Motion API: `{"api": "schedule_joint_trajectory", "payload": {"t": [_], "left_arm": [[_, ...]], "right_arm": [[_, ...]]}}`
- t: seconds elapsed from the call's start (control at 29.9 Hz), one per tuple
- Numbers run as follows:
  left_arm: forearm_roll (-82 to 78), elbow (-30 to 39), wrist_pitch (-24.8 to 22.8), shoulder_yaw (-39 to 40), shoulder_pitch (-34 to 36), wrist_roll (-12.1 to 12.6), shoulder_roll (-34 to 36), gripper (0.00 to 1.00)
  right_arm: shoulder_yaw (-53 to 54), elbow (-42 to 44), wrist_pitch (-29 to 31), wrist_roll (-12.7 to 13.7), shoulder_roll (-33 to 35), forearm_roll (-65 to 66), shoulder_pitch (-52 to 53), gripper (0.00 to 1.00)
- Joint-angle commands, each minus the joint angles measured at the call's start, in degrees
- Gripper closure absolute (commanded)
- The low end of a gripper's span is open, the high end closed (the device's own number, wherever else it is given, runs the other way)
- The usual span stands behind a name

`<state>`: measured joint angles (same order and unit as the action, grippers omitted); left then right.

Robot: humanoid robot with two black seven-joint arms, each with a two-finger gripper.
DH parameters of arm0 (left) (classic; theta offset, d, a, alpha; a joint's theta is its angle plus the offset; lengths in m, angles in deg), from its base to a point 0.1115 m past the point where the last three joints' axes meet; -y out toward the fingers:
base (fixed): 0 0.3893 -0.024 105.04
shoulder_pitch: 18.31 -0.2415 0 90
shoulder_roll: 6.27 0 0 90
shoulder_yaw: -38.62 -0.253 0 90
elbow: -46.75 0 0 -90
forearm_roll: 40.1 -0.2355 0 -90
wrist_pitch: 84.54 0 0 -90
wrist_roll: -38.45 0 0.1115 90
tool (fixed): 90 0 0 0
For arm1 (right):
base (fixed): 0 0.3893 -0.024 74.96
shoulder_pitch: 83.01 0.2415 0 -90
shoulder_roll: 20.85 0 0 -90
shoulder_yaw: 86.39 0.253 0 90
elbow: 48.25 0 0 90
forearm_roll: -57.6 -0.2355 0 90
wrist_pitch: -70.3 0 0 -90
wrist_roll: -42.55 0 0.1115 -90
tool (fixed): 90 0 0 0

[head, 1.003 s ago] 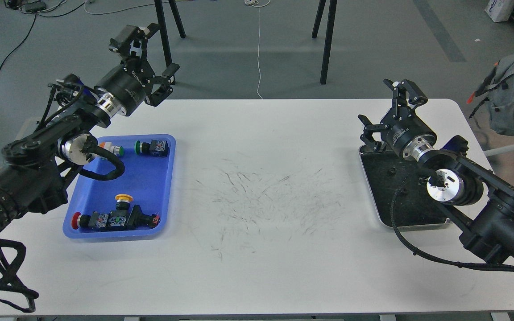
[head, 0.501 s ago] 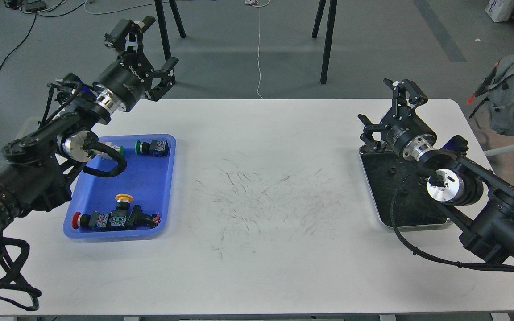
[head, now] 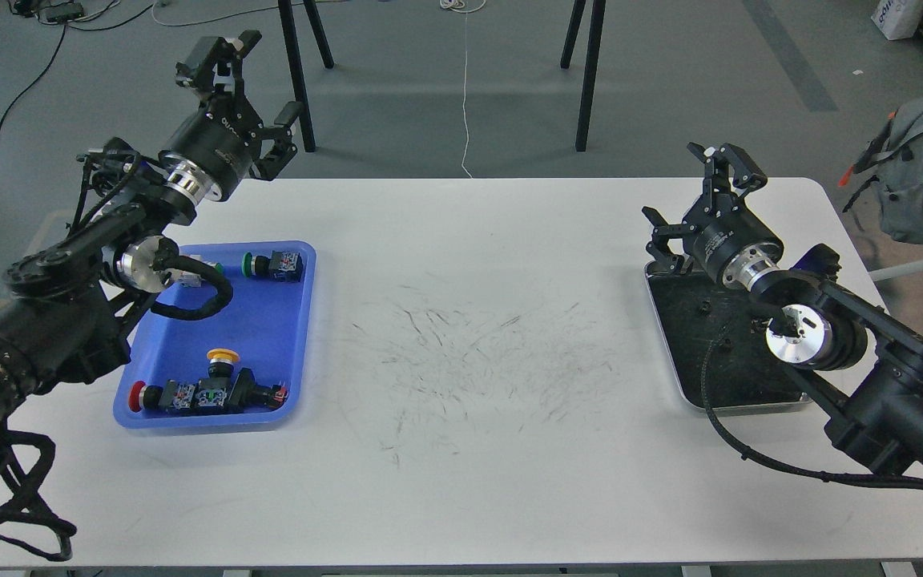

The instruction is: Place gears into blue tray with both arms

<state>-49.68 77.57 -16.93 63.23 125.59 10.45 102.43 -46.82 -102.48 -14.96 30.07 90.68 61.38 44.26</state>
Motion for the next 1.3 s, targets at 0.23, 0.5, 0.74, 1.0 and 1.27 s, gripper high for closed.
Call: {"api": "schedule_joint_trajectory", "payload": {"t": [0.23,0.5,0.74,1.0,1.27], "left_arm": [[0.26,-0.76,0.68,-3.17,0.5,0.0,0.46,0.0],[-0.61,-0.93,2.52,-3.6,0.15,0.0,0.11,0.0],[-0.7,-1.2,2.61,-5.27,0.41,0.0,0.37,0.0],[-0.79,-1.2,2.79,-5.8,0.68,0.0,0.29,0.0],[-0.79,-1.55,1.73,-10.19,2.44,0.0,0.29,0.0]], "right_arm": [[-0.11,0.01,0.0,0.0,0.0,0.0,-0.26,0.01],[-0.11,-0.17,-0.26,0.09,0.18,0.0,-0.26,0.01],[-3.26,-1.39,-0.26,1.4,3.69,0.53,0.09,0.01],[-10.11,-5.88,0.7,8.34,14.4,0.61,2.02,0.01],[-18.91,-11.06,3.6,9.67,26.36,4.73,7.12,0.01]]}}
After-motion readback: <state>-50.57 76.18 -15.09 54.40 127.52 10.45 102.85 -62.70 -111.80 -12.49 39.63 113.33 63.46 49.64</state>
